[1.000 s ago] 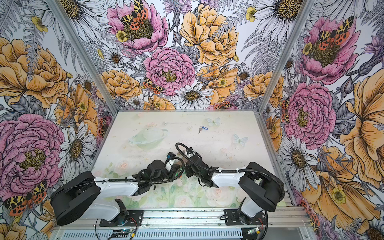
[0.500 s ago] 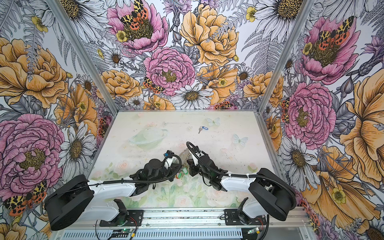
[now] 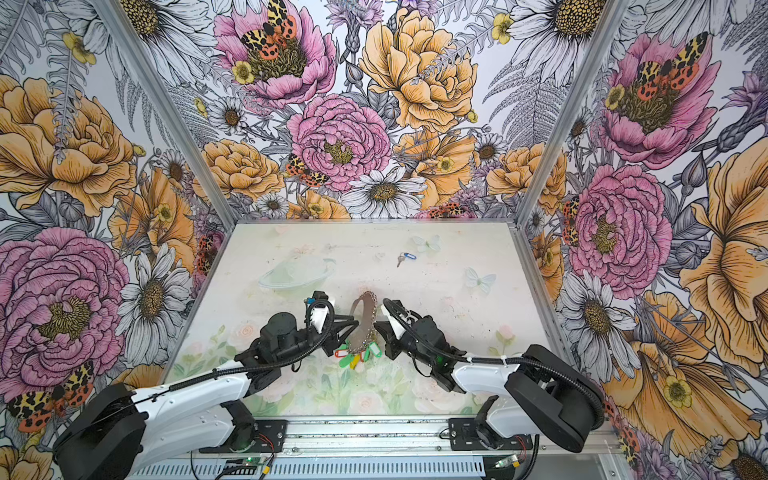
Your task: Put the keys on the keyring
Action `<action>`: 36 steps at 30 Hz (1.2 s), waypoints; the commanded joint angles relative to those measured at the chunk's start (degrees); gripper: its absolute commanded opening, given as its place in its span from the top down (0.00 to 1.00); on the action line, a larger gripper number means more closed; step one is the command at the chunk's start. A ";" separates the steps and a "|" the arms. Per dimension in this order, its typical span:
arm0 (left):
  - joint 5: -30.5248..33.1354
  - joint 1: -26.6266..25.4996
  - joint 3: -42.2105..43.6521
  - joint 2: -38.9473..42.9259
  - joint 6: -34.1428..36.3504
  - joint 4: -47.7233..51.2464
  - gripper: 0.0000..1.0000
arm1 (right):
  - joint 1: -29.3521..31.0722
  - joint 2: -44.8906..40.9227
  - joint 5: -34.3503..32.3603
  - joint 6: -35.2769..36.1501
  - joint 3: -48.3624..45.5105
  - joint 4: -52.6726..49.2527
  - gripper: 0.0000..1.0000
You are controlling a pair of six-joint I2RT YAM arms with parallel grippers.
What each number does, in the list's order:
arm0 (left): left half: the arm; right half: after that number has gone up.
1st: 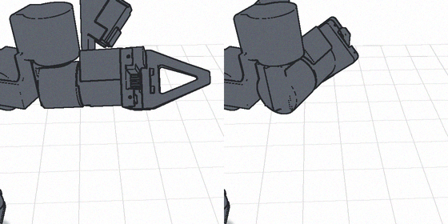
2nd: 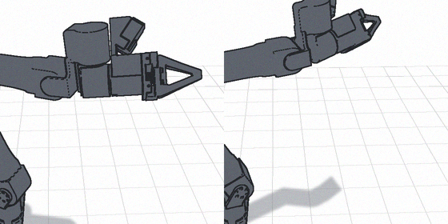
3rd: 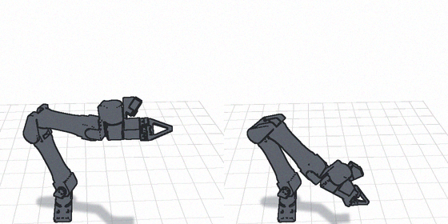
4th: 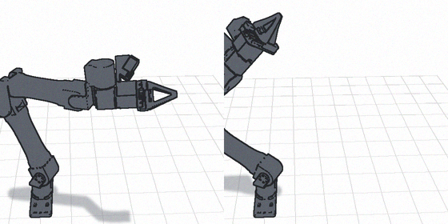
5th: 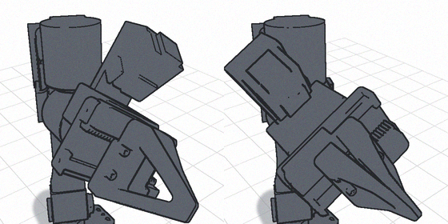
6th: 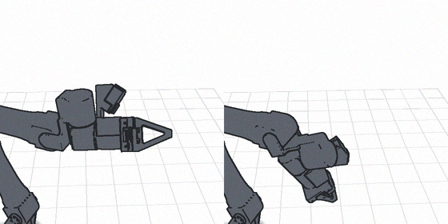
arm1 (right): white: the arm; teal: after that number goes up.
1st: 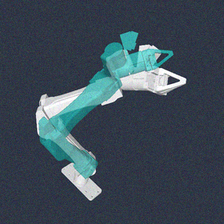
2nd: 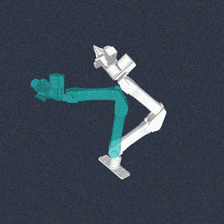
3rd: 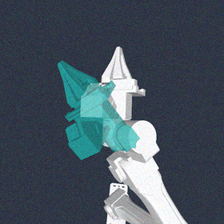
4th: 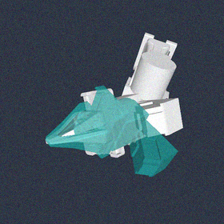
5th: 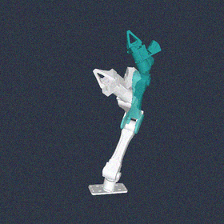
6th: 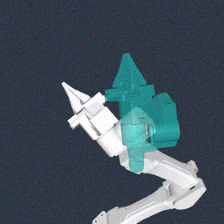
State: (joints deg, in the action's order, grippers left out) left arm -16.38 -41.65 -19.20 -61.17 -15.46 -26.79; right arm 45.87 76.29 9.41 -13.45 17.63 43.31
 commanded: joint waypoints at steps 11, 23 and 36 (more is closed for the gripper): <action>-9.38 0.28 0.21 -4.58 5.91 -1.17 0.80 | -0.11 -1.22 11.45 5.27 -0.78 12.35 1.00; -4.67 -1.74 0.74 -5.72 9.26 -2.15 0.77 | 1.23 -1.40 13.79 10.13 2.22 3.33 1.00; -5.72 -5.14 0.04 -7.86 13.64 -1.06 0.79 | 2.21 -5.64 16.10 12.16 3.97 -4.04 1.00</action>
State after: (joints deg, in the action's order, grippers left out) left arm -20.47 -45.69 -19.00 -68.38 -3.90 -27.24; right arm 47.44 73.87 20.88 -2.68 18.28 35.46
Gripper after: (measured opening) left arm 0.205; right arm 0.047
